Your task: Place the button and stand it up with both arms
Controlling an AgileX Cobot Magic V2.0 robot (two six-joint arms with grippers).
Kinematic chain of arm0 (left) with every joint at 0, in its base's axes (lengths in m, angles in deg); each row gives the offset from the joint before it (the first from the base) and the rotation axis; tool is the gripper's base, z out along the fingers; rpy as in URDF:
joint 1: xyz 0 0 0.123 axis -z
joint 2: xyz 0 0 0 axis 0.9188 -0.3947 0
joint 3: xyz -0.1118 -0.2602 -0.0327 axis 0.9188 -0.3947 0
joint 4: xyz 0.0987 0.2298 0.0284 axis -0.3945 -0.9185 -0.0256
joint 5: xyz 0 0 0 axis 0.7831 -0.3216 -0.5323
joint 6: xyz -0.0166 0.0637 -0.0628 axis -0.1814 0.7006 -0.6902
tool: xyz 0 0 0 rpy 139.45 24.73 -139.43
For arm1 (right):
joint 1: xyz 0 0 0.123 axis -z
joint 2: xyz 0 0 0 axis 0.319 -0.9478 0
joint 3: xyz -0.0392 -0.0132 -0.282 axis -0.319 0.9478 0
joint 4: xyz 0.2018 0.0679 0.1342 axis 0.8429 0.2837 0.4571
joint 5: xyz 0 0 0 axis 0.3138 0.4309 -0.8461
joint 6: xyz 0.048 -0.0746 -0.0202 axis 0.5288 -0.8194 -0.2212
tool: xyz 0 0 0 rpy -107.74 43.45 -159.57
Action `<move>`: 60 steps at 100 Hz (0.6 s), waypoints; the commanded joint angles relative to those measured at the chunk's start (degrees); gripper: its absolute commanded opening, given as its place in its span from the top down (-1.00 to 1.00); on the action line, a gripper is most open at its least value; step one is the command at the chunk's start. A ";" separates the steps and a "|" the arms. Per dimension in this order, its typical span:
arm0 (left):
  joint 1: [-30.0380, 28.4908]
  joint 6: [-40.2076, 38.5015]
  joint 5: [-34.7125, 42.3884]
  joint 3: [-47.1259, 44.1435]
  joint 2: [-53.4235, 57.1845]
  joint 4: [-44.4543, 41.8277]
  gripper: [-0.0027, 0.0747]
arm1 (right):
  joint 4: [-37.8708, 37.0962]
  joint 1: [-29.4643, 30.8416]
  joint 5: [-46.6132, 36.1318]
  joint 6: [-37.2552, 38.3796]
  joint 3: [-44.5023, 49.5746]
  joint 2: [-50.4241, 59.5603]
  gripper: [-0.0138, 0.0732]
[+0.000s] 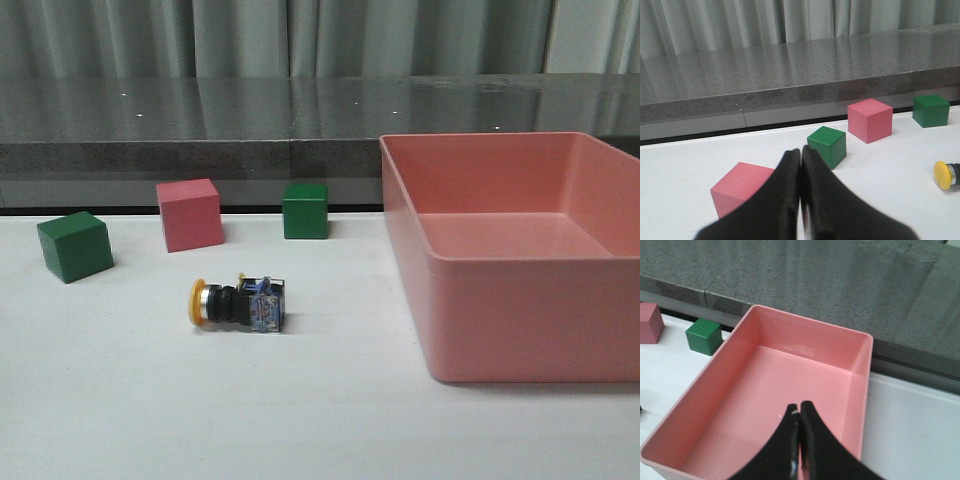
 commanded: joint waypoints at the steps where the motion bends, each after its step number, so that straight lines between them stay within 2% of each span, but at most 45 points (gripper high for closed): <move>1: -0.04 -0.63 4.51 -2.54 1.73 -0.08 0.98 | 0.28 1.11 -6.94 0.16 3.89 6.30 0.86; 26: -0.04 -0.63 4.98 -2.54 1.73 -0.08 0.98 | 0.28 1.31 -6.22 0.16 13.85 20.81 0.86; 48: -0.04 -0.63 6.81 -2.54 1.73 0.30 0.98 | 0.28 1.31 -7.04 0.16 15.66 22.37 0.86; 60: 0.06 -0.74 11.44 -1.56 1.73 11.37 0.98 | 0.28 1.31 -7.16 0.16 15.66 22.37 0.86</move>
